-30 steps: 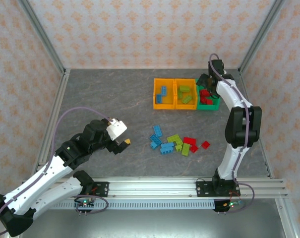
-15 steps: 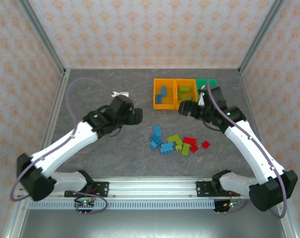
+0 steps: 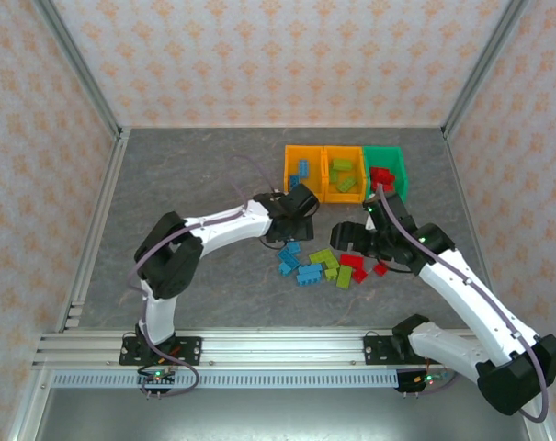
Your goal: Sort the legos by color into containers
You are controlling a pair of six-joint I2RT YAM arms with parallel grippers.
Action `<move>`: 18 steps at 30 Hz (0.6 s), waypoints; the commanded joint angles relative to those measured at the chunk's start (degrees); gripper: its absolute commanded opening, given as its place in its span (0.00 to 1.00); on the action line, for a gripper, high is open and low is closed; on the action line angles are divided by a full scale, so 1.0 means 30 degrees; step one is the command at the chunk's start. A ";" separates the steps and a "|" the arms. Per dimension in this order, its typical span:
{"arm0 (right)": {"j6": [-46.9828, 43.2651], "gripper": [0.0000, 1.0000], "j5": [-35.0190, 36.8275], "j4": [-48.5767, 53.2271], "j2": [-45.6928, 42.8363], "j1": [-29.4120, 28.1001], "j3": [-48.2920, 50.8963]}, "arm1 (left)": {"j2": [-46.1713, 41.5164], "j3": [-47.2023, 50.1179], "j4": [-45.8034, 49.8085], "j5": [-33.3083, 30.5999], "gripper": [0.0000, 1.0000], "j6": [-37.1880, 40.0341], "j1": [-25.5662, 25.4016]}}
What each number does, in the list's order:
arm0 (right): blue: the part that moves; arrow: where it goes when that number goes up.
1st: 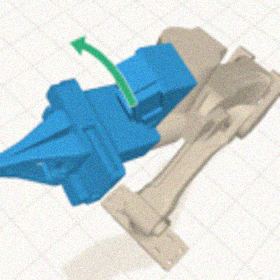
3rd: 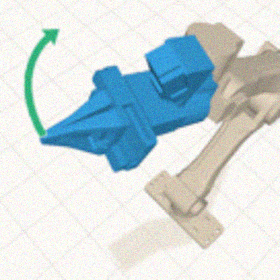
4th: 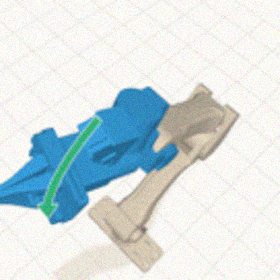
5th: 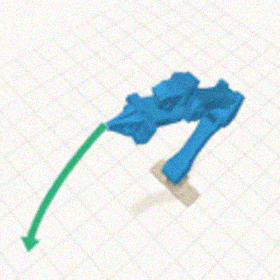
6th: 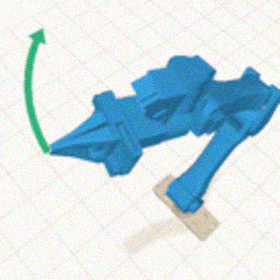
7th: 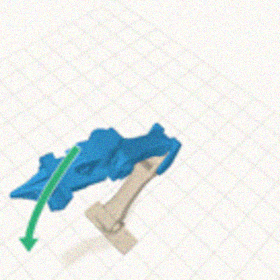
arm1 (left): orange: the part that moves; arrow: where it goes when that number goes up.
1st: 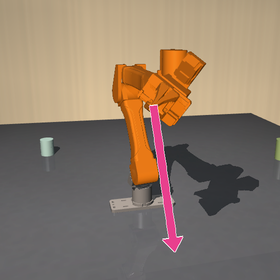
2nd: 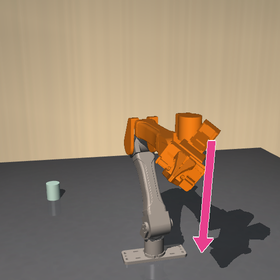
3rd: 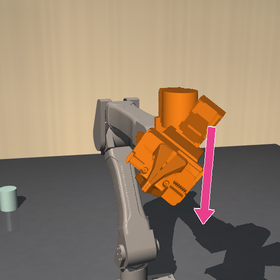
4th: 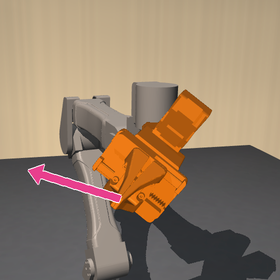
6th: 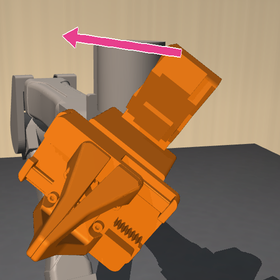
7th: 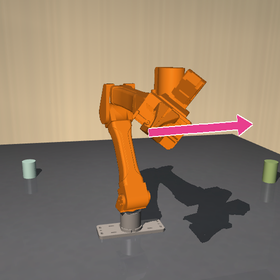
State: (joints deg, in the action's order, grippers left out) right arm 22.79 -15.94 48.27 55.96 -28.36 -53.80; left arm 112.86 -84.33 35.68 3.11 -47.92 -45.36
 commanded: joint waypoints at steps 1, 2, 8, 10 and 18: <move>0.0612 0.91 0.1435 0.0529 -0.0286 -0.0043 0.0264 | 0.0973 -0.0960 0.1660 -0.0066 0.75 -0.0553 -0.0073; 0.0764 0.91 0.1706 0.0602 -0.0284 -0.0039 0.0298 | 0.1329 -0.1159 0.1777 -0.0068 0.75 -0.0499 -0.0055; 0.1124 0.90 0.1537 0.0772 -0.0539 -0.0039 0.0133 | 0.2610 -0.1830 0.2461 -0.0079 0.61 -0.0191 -0.0057; 0.1162 0.90 0.1279 0.0815 -0.0679 -0.0039 0.0063 | 0.2787 -0.1800 0.2469 -0.0074 0.54 -0.0057 -0.0061; 0.1511 0.88 0.1131 0.0679 -0.1458 -0.0098 0.0004 | 0.1524 -0.1966 0.1335 0.0742 0.26 0.1237 0.0095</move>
State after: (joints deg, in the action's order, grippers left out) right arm 26.00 -13.32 49.34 53.52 -28.36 -53.45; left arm 120.53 -88.75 40.32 4.62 -46.28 -45.34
